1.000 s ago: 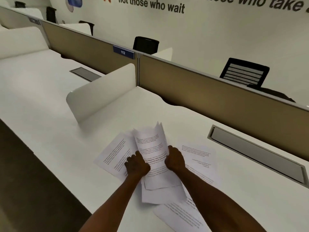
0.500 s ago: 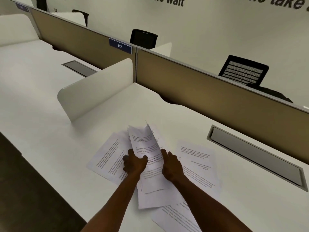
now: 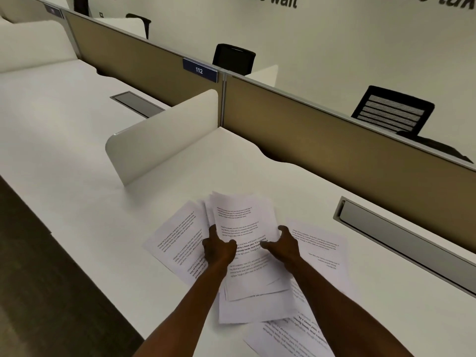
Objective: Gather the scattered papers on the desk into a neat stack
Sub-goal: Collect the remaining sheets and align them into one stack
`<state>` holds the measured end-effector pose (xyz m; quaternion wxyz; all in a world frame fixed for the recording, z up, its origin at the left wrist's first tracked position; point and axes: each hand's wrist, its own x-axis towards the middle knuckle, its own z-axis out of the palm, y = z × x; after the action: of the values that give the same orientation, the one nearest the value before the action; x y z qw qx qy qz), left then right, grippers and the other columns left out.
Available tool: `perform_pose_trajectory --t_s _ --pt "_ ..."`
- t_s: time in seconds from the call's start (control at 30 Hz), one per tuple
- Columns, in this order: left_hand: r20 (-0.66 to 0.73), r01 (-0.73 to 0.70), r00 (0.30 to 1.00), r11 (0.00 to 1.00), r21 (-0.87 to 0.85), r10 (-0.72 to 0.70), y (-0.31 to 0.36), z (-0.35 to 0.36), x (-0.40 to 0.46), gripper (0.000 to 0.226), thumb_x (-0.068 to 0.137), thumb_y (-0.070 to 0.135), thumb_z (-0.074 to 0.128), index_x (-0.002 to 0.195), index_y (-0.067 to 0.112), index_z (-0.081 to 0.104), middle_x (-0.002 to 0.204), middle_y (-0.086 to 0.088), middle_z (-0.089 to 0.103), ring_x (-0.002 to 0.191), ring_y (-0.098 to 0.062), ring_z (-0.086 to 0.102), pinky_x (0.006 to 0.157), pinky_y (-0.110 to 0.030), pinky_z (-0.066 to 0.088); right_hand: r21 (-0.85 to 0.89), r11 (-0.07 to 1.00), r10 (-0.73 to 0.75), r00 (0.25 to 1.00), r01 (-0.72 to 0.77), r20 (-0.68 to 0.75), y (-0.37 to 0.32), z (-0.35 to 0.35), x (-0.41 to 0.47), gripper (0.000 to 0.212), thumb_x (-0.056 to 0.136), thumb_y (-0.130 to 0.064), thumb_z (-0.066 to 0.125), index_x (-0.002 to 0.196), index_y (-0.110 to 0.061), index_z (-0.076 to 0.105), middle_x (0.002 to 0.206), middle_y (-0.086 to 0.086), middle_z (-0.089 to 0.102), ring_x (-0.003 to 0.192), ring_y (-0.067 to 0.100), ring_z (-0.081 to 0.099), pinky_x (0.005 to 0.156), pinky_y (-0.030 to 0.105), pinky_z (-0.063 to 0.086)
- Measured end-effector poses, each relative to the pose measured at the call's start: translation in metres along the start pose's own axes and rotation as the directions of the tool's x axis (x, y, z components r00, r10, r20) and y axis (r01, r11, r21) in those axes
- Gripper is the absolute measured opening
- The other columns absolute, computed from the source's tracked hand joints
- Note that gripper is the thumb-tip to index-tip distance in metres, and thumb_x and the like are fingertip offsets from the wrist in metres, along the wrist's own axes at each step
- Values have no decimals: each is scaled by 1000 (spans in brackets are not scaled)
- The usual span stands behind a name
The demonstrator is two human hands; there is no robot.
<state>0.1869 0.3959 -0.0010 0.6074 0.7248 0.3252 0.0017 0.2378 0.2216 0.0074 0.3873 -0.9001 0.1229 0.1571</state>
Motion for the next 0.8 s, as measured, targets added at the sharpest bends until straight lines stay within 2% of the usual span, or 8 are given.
perform_pose_trajectory --t_s 0.13,0.23,0.3,0.4,0.5,0.6,0.67,0.8 --pt "17 -25 1000 998 -49 26 0 -1 0 78 85 8 68 151 32 32 132 -6 62 105 -21 60 85 -38 60 115 989 85 993 -95 87 -3 -3 5 94 72 -34 85 148 -9 36 147 14 50 133 32 48 110 43 43" --pt "42 -56 997 998 -23 57 -3 -1 3 84 85 6 69 154 31 28 133 -5 61 98 -16 58 61 -16 51 206 966 137 984 -159 117 1 -2 5 87 72 -29 86 143 -5 41 143 14 53 127 31 51 100 36 44" --pt "53 -73 996 997 18 72 -7 -2 5 88 83 3 68 155 30 25 134 -5 61 98 -14 57 58 -10 45 250 953 147 983 -170 107 6 -1 5 76 73 -23 86 137 -4 49 136 13 58 115 28 56 92 34 44" --pt "9 -87 996 988 130 87 -8 -10 4 94 81 2 67 157 30 18 136 -13 52 105 -20 55 78 -26 55 279 949 134 989 -145 56 10 -1 1 67 75 -21 84 133 -9 55 132 14 62 113 29 60 92 35 48" --pt "-38 -162 981 903 398 193 -19 -23 6 95 84 16 70 159 25 13 150 -18 34 130 -35 43 107 -47 43 116 991 64 998 -62 -17 11 1 -8 78 80 -29 79 146 -12 43 143 14 54 130 30 52 106 38 44" --pt "-81 -189 956 801 569 283 -36 -43 14 87 87 33 68 158 20 20 159 -20 24 146 -40 24 117 -53 25 -110 990 -96 989 84 -111 17 5 -20 81 86 -35 71 153 -11 33 148 16 47 136 31 45 113 39 38" --pt "-155 -113 949 754 648 275 -50 -59 23 84 88 42 65 157 17 23 161 -23 21 150 -43 15 120 -55 18 -205 965 -201 964 164 -172 22 8 -27 78 87 -34 68 153 -10 32 150 16 43 137 32 41 112 39 35" --pt "-257 64 955 742 667 148 -71 -83 32 92 89 54 58 158 9 18 163 -30 5 151 -47 -2 122 -54 1 -266 957 -161 975 117 -153 25 16 -32 82 88 -44 63 154 -10 28 152 15 41 139 33 39 112 42 35"
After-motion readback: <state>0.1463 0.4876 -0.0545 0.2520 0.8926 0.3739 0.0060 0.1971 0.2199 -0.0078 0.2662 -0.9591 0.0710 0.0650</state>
